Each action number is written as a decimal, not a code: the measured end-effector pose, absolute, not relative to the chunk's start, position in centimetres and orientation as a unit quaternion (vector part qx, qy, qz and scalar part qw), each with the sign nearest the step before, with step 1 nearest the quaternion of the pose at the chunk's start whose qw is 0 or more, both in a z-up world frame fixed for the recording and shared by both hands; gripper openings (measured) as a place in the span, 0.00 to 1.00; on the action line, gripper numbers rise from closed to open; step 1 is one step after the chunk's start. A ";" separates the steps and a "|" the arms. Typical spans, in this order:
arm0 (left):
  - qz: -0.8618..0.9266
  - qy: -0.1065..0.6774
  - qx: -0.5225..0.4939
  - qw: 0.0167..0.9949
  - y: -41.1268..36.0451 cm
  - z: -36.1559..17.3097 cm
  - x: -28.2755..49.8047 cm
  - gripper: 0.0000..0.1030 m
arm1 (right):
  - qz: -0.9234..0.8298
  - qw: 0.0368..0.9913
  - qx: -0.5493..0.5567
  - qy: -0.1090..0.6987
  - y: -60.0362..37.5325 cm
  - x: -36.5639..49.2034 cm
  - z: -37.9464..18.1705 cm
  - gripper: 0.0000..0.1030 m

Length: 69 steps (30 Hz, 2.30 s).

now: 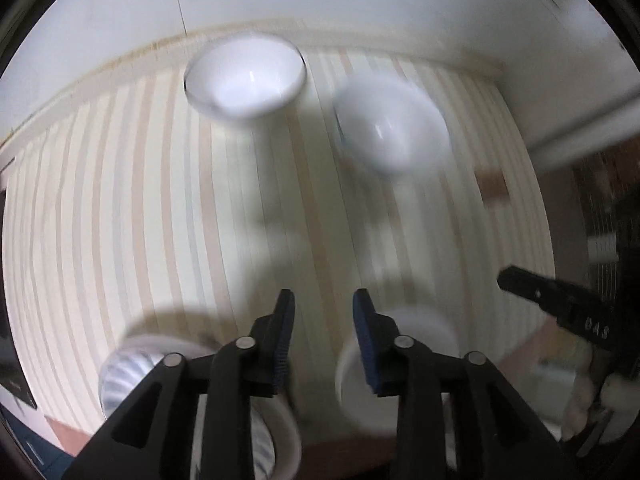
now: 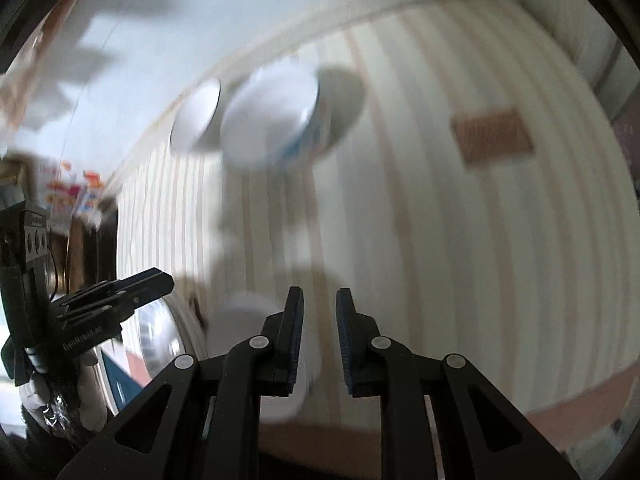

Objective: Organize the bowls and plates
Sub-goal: 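Lift the white bowl with both tools and carry it toward the blue-dot bowl, then lower the held white bowl into the blue-dot bowl with both tools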

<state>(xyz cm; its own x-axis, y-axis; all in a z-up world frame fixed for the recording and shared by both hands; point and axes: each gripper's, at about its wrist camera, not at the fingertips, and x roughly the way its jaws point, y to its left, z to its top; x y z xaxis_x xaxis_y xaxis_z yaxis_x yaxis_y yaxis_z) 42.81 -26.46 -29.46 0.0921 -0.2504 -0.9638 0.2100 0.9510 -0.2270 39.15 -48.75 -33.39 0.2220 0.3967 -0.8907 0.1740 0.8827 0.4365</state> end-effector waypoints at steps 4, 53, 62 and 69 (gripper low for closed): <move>-0.149 0.663 -0.057 0.731 -26.9 -30.9 48.5 0.28 | 0.067 0.759 0.240 0.602 -49.7 45.1 -33.6 0.28; -0.228 0.681 0.034 0.695 -27.8 -27.4 37.6 0.17 | 0.069 0.733 0.222 0.639 -43.3 33.5 -30.2 0.14; -0.224 0.703 0.054 0.673 -27.7 -30.2 35.2 0.17 | 0.063 0.715 0.227 0.658 -42.7 31.1 -32.9 0.15; -0.220 0.711 0.066 0.665 -28.1 -31.1 34.8 0.17 | 0.060 0.704 0.230 0.669 -42.6 31.0 -34.2 0.14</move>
